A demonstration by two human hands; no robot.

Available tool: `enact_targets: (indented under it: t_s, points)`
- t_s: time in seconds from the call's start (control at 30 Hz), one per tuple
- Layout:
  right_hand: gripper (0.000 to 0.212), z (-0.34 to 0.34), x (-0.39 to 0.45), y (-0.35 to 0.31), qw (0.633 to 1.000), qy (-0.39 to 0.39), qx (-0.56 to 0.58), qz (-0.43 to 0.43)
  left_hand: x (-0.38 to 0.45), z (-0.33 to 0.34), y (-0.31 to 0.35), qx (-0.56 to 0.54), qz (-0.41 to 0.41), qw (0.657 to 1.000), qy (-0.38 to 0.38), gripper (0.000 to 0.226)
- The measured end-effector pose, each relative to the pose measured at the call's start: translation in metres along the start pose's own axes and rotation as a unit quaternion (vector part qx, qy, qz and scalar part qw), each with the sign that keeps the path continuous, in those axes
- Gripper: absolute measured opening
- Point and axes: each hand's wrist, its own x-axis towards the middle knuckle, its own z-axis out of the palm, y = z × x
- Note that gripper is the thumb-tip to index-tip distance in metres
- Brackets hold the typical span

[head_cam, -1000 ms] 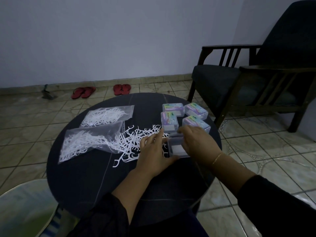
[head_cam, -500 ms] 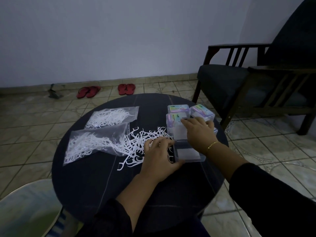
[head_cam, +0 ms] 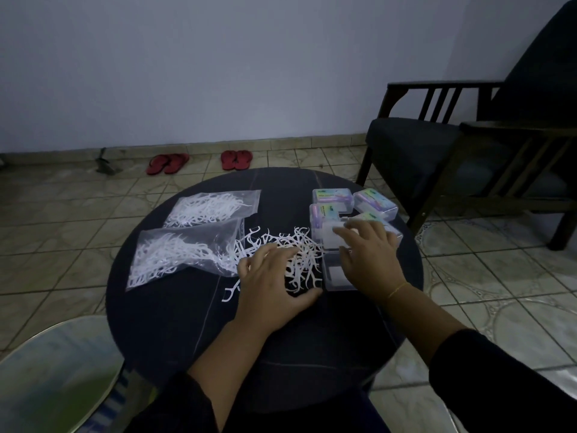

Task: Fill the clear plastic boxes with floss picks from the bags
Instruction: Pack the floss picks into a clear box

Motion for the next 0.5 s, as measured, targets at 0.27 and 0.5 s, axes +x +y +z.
enact_targets:
  t_s: [0.27,0.5]
  points:
    - [0.033,0.001,-0.002,-0.038,0.989,-0.062,-0.035,-0.128,-0.017,-0.021,-0.025,0.047,-0.069,0.996,0.032,0.055]
    - [0.056,0.005,0.010,-0.065,0.983,-0.130,-0.112,-0.058,-0.017,-0.018,-0.024,0.088,-0.055,0.994,-0.016,0.074]
